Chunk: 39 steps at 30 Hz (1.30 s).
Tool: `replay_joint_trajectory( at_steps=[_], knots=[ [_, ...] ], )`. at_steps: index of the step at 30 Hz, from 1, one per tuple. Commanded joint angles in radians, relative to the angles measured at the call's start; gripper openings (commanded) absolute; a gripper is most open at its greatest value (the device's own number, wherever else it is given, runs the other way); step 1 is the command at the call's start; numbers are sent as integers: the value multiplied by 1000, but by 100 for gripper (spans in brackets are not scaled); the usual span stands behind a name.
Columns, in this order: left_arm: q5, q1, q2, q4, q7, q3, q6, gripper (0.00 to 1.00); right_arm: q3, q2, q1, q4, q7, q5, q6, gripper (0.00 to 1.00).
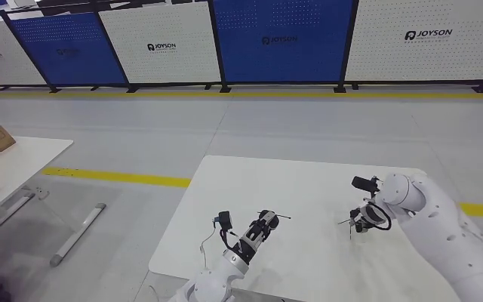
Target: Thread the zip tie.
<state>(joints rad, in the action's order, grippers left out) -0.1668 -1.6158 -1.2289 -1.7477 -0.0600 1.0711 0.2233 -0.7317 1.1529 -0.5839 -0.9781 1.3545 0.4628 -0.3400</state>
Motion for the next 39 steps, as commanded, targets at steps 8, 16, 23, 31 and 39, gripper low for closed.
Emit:
replay_joint_trajectory(
  at_steps=[8, 16, 23, 31, 39],
  knots=[
    [0, 0, 0, 0, 0, 0, 0, 0, 21, 56, 35, 92, -7, 50, 0, 22],
    [0, 0, 0, 0, 0, 0, 0, 0, 29, 91, 47, 132, -6, 78, 0, 23],
    [0, 0, 0, 0, 0, 0, 0, 0, 41, 118, 58, 171, 7, 108, 0, 24],
    [0, 0, 0, 0, 0, 0, 0, 0, 48, 148, 74, 226, 9, 129, 0, 25],
    [0, 0, 0, 0, 0, 0, 0, 0, 60, 179, 94, 288, 9, 136, 0, 21]
  ],
)
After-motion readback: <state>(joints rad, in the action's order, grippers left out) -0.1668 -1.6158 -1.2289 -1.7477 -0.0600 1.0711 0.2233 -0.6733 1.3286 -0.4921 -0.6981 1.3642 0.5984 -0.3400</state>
